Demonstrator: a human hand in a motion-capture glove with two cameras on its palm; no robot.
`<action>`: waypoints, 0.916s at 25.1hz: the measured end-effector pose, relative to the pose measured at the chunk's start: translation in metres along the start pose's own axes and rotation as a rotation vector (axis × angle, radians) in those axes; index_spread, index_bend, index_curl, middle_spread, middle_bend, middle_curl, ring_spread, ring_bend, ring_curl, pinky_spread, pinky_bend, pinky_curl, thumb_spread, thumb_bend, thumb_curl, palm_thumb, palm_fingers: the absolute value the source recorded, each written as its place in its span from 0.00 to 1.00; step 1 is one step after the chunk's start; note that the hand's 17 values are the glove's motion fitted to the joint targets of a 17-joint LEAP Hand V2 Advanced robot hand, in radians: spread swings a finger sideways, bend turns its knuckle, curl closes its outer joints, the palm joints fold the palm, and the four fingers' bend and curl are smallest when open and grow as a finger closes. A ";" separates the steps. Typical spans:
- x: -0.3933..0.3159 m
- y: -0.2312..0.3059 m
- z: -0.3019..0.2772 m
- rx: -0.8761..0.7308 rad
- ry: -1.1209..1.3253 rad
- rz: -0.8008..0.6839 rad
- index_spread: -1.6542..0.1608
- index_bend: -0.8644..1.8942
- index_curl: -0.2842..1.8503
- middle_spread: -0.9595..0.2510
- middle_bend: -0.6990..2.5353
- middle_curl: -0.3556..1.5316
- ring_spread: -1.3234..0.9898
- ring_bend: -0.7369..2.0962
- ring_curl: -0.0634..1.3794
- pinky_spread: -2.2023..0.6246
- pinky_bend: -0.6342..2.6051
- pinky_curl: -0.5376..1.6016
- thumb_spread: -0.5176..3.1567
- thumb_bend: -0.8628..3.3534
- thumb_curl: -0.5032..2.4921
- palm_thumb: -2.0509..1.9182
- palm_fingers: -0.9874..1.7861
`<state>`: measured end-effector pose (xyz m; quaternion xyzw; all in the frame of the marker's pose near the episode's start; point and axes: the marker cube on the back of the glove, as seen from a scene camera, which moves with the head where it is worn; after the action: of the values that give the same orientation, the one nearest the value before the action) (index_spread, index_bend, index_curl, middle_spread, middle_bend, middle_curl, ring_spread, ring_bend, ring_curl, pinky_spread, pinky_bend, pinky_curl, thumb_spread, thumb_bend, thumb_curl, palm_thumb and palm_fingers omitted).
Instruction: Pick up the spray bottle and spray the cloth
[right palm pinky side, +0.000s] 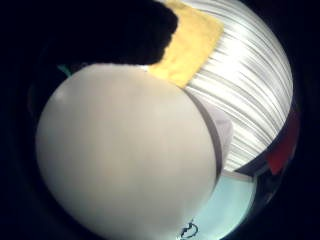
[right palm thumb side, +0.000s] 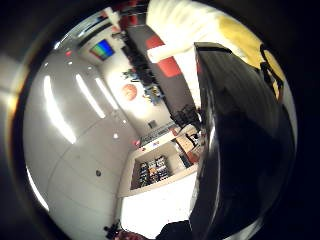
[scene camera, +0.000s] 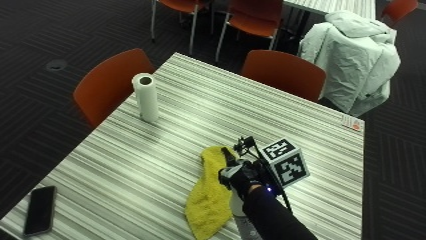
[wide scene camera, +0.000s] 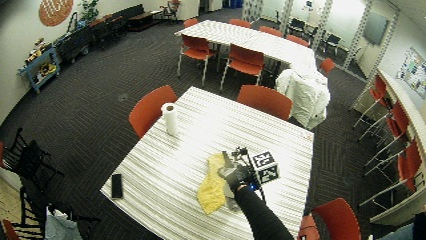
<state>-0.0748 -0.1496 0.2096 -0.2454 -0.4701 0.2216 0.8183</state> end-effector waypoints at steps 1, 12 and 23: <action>0.009 -0.003 0.002 -0.035 0.037 0.060 0.85 0.46 0.40 0.76 0.38 0.50 0.50 0.44 0.40 0.77 0.25 0.36 0.21 0.20 0.44 0.81 0.74; 0.096 -0.010 0.016 -0.237 0.397 0.629 0.86 0.45 0.40 0.77 0.38 0.51 0.50 0.45 0.42 0.77 0.25 0.39 0.19 0.20 0.44 0.81 0.77; 0.081 -0.004 0.029 -0.314 0.380 0.518 0.85 0.45 0.40 0.76 0.38 0.52 0.50 0.45 0.43 0.76 0.25 0.41 0.18 0.20 0.44 0.81 0.77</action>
<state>-0.0625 -0.0989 0.2778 -0.5161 -0.2600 0.2970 0.7602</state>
